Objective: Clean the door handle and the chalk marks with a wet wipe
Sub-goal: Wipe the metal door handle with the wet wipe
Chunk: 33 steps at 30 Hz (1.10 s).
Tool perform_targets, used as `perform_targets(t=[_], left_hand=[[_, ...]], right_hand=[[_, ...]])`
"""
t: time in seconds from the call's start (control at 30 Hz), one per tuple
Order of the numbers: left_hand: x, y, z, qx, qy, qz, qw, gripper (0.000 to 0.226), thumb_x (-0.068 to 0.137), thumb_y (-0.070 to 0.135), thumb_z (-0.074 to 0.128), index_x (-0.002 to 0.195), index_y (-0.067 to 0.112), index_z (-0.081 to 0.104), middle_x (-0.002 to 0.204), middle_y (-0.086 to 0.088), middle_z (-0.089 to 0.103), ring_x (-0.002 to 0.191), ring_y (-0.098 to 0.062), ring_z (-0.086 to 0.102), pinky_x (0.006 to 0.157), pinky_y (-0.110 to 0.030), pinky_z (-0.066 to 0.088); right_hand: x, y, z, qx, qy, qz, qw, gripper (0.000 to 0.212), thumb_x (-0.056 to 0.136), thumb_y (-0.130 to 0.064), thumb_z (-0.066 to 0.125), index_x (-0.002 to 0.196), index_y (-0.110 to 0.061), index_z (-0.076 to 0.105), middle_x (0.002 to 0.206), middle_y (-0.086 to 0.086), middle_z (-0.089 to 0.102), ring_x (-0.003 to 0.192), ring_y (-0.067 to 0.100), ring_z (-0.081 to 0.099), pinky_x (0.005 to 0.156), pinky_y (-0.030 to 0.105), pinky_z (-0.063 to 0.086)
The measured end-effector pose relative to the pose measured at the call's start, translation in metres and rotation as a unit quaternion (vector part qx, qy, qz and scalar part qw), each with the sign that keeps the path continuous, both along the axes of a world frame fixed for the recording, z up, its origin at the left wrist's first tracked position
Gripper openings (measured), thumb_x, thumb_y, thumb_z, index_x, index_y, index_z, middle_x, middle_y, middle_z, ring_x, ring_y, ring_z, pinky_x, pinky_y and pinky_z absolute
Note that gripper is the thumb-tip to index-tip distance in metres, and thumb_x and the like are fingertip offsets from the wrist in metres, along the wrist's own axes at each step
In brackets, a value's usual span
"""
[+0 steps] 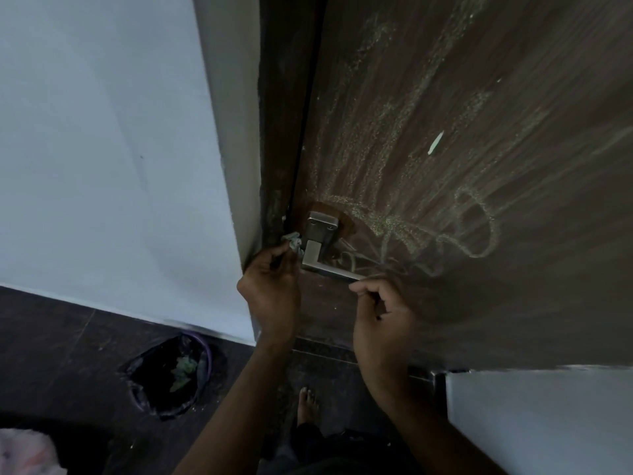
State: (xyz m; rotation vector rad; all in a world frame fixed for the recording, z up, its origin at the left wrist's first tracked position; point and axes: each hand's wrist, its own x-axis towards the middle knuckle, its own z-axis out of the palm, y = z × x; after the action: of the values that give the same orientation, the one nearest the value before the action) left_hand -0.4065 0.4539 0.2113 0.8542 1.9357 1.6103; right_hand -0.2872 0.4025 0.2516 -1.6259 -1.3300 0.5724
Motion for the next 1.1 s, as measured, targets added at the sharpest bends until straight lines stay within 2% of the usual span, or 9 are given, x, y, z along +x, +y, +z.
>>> perform_targets(t=[0.17, 0.37, 0.47, 0.6, 0.7, 0.77, 0.87, 1.0, 1.1], left_hand=[[0.009, 0.001, -0.006, -0.074, -0.195, 0.036, 0.977, 0.014, 0.084, 0.007, 0.077, 0.089, 0.019, 0.08, 0.075, 0.025, 0.069, 0.078, 0.01, 0.068, 0.085, -0.014, 0.052], [0.026, 0.003, -0.005, -0.168, -0.549, -0.035, 0.818, 0.026, 0.096, 0.006, 0.061, 0.121, -0.001, 0.068, 0.117, -0.023, 0.071, 0.115, -0.039, 0.066, 0.105, -0.054, 0.048], [0.034, 0.003, -0.004, -0.166, -0.596, -0.043, 0.784, 0.031, 0.098, 0.003, 0.057, 0.127, -0.007, 0.062, 0.13, -0.025, 0.064, 0.125, -0.038, 0.059, 0.111, -0.052, 0.044], [0.041, 0.002, 0.004, -0.147, -0.655, -0.059, 0.739, 0.018, 0.1, -0.001, 0.049, 0.111, -0.003, 0.063, 0.104, -0.017, 0.065, 0.096, -0.023, 0.062, 0.095, -0.033, 0.051], [0.035, 0.001, 0.012, -0.135, -0.723, -0.102, 0.669, 0.018, 0.103, 0.008, 0.044, 0.116, 0.004, 0.056, 0.098, -0.011, 0.058, 0.113, -0.022, 0.054, 0.114, -0.036, 0.04], [0.028, -0.001, 0.017, -0.131, -0.743, -0.157, 0.638, 0.019, 0.103, 0.012, 0.044, 0.104, 0.006, 0.063, 0.094, -0.01, 0.06, 0.099, -0.02, 0.062, 0.094, -0.031, 0.054], [0.025, -0.005, 0.02, -0.14, -0.706, -0.221, 0.658, 0.019, 0.101, 0.009, 0.046, 0.093, 0.005, 0.063, 0.083, -0.009, 0.063, 0.069, -0.019, 0.066, 0.058, -0.028, 0.057], [0.024, -0.011, 0.019, -0.109, -0.69, -0.197, 0.688, 0.031, 0.085, 0.01, 0.055, 0.115, 0.003, 0.062, 0.115, -0.018, 0.061, 0.113, -0.032, 0.058, 0.111, -0.04, 0.041], [0.021, -0.012, 0.015, -0.107, -0.7, -0.177, 0.684, 0.028, 0.077, 0.012, 0.055, 0.1, 0.001, 0.067, 0.109, -0.018, 0.06, 0.114, -0.033, 0.052, 0.12, -0.041, 0.022]], right_hand=[[0.0, -0.008, -0.018, -0.122, 0.091, -0.074, 0.986, 0.031, 0.095, -0.004, 0.06, 0.081, -0.031, 0.067, 0.065, -0.006, 0.063, 0.047, 0.003, 0.049, 0.044, 0.014, 0.035], [-0.002, -0.005, -0.023, -0.174, 0.107, -0.089, 0.975, 0.03, 0.095, -0.004, 0.06, 0.08, -0.029, 0.068, 0.059, -0.005, 0.061, 0.046, 0.001, 0.048, 0.046, 0.029, 0.038], [-0.003, -0.006, -0.021, -0.172, 0.1, -0.088, 0.976, 0.03, 0.094, -0.004, 0.06, 0.079, -0.028, 0.068, 0.06, -0.007, 0.063, 0.047, 0.001, 0.051, 0.048, 0.028, 0.041], [-0.008, -0.014, -0.008, -0.092, 0.056, -0.065, 0.992, 0.029, 0.094, -0.001, 0.058, 0.084, -0.027, 0.066, 0.075, -0.006, 0.066, 0.058, 0.004, 0.057, 0.054, 0.021, 0.042], [-0.014, -0.013, 0.009, 0.039, -0.013, -0.017, 0.999, 0.017, 0.09, -0.008, 0.055, 0.09, -0.021, 0.066, 0.094, -0.008, 0.063, 0.085, 0.009, 0.064, 0.07, 0.019, 0.052], [-0.019, -0.004, 0.021, 0.047, -0.06, 0.01, 0.997, 0.018, 0.092, -0.016, 0.055, 0.103, -0.016, 0.07, 0.103, -0.008, 0.061, 0.097, 0.013, 0.066, 0.08, 0.03, 0.058], [-0.024, 0.017, 0.035, 0.012, -0.208, 0.004, 0.978, 0.027, 0.094, -0.027, 0.058, 0.115, -0.016, 0.072, 0.11, 0.0, 0.068, 0.106, 0.021, 0.065, 0.088, 0.044, 0.054], [-0.027, 0.048, 0.045, -0.101, -0.38, 0.004, 0.919, 0.032, 0.097, -0.041, 0.057, 0.084, -0.018, 0.075, 0.087, 0.0, 0.072, 0.1, 0.02, 0.06, 0.093, 0.044, 0.032], [-0.034, 0.056, 0.042, -0.145, -0.357, 0.018, 0.923, 0.03, 0.098, -0.039, 0.057, 0.078, -0.019, 0.069, 0.078, -0.002, 0.069, 0.088, 0.016, 0.063, 0.102, 0.047, 0.039]])
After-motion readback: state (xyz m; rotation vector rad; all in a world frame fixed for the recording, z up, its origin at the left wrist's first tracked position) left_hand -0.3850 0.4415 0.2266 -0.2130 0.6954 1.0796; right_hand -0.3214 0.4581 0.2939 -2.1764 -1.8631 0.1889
